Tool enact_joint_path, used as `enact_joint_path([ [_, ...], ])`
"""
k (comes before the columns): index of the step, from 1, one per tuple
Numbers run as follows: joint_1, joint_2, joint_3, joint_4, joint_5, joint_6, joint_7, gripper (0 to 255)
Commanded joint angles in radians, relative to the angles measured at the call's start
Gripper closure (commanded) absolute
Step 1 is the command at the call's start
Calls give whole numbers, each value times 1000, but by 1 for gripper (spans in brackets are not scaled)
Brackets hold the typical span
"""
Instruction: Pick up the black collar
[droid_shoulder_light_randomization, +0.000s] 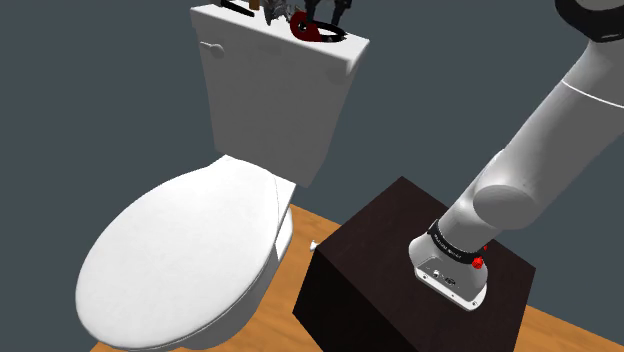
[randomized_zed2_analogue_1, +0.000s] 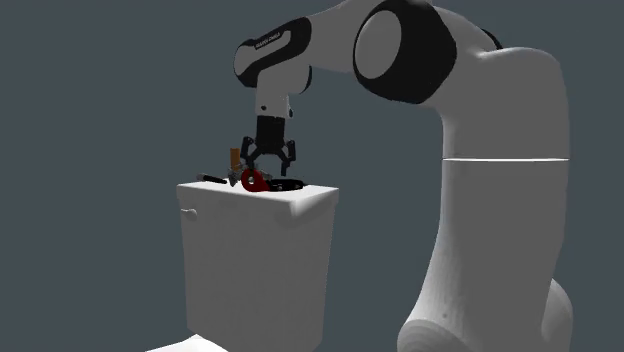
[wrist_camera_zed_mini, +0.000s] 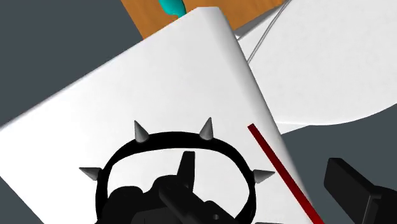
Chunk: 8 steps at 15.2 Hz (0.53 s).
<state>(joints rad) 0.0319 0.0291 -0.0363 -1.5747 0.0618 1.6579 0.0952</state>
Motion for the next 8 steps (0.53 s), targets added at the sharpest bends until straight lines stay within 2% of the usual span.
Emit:
enact_joint_path([
  [1, -4, 101, -3, 138, 9, -37, -9, 0],
  [4, -8, 233, -2, 322, 21, -87, -14, 0],
  [8, -7, 213, -2, 238, 20, -24, -18, 0],
])
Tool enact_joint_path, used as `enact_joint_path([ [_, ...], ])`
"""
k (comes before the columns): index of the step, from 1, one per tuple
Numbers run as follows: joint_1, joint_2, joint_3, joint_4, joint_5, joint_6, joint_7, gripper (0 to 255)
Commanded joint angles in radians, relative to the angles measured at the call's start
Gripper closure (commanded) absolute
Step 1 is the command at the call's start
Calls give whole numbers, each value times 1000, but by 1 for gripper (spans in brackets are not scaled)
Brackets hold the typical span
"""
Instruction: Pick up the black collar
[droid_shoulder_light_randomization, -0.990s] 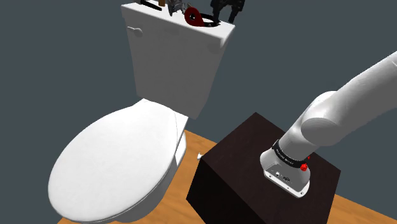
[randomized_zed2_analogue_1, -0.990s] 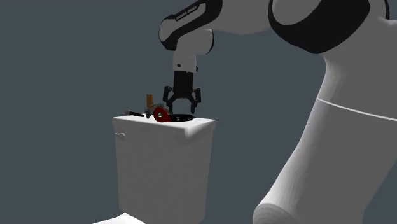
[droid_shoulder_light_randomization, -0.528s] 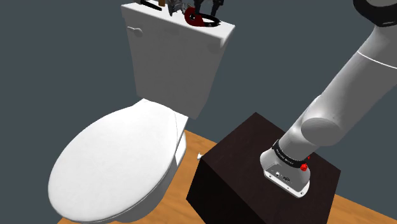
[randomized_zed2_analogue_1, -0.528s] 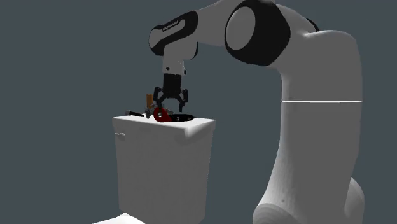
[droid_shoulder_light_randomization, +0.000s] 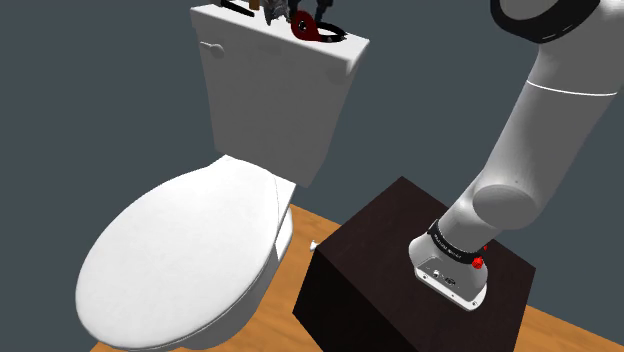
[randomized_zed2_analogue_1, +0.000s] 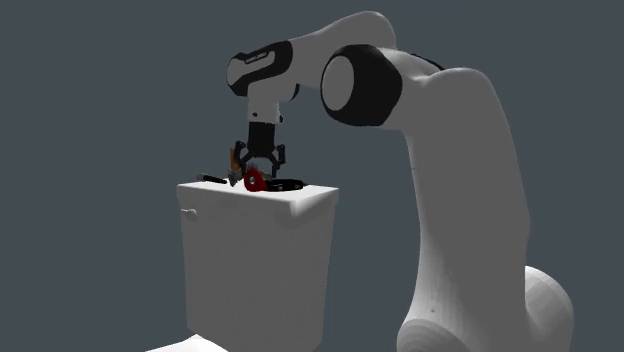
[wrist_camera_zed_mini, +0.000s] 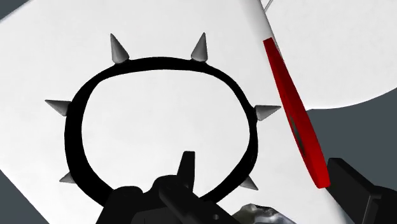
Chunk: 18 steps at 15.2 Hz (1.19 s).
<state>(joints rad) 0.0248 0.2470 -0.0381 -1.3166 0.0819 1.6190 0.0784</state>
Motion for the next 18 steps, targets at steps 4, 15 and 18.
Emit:
enact_joint_path([
  [4, 2, -18, 0, -87, 0, 69, -4, 0],
  [15, 2, -18, 0, -87, 0, 69, -4, 255],
  [18, 1, -8, 0, -31, 0, 24, -1, 255],
])
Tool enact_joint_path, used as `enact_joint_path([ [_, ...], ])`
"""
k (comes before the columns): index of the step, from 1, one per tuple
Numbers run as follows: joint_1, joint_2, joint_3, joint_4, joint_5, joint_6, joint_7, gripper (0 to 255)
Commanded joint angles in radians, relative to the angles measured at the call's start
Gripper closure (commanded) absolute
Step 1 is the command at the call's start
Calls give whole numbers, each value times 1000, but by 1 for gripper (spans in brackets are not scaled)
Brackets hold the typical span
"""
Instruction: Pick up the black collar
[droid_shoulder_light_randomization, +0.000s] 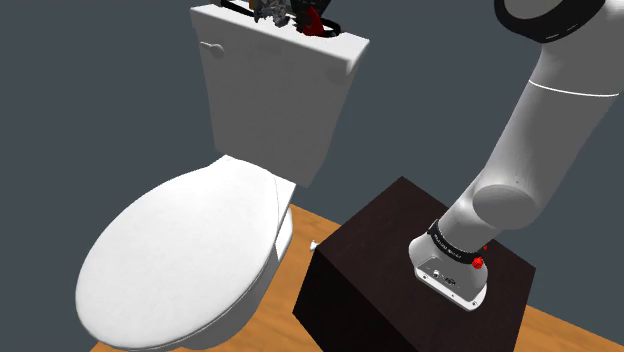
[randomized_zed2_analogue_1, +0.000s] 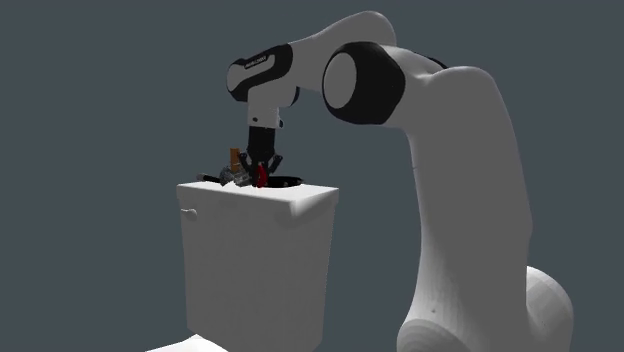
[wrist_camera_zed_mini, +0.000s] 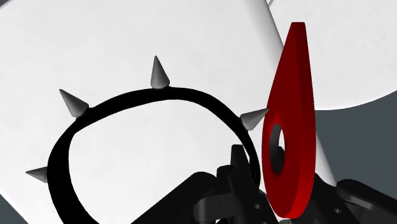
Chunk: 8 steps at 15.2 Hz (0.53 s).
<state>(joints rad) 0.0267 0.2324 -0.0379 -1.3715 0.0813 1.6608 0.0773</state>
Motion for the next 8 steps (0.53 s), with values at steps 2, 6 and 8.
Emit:
enact_joint_path([
  [2, -2, 16, 0, 63, 1, -49, 2, 255],
  [6, -3, 39, -1, 152, 2, -114, 5, 255],
  [8, -4, 54, -1, 201, 2, -149, 7, 255],
])
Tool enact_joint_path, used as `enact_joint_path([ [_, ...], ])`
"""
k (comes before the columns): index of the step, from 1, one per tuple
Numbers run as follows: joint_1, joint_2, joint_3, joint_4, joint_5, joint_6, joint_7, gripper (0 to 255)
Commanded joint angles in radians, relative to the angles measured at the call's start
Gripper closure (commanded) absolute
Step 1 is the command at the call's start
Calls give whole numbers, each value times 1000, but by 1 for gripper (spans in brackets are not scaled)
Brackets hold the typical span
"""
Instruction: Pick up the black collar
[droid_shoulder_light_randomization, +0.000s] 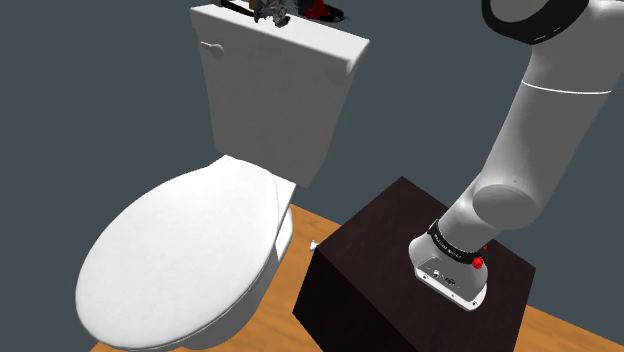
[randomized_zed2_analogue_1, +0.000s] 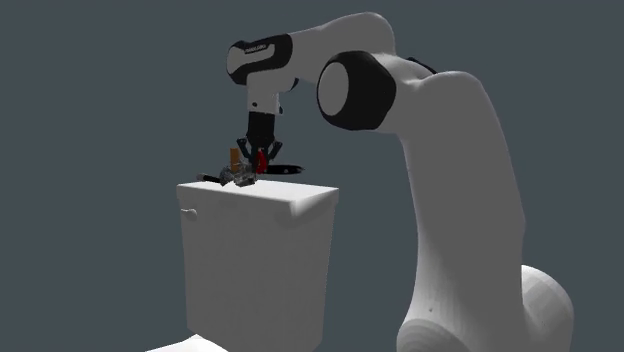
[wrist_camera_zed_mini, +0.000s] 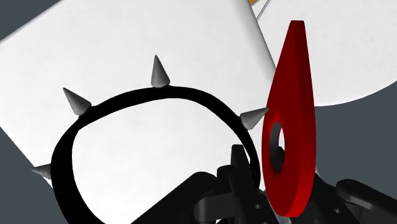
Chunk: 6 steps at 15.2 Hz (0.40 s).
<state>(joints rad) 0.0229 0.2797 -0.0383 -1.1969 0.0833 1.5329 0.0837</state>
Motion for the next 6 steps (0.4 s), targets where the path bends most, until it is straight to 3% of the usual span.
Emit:
enact_joint_path([
  [1, -1, 15, 0, 53, 1, -39, 2, 255],
  [6, -4, 46, 0, 145, 3, -99, 6, 255],
])
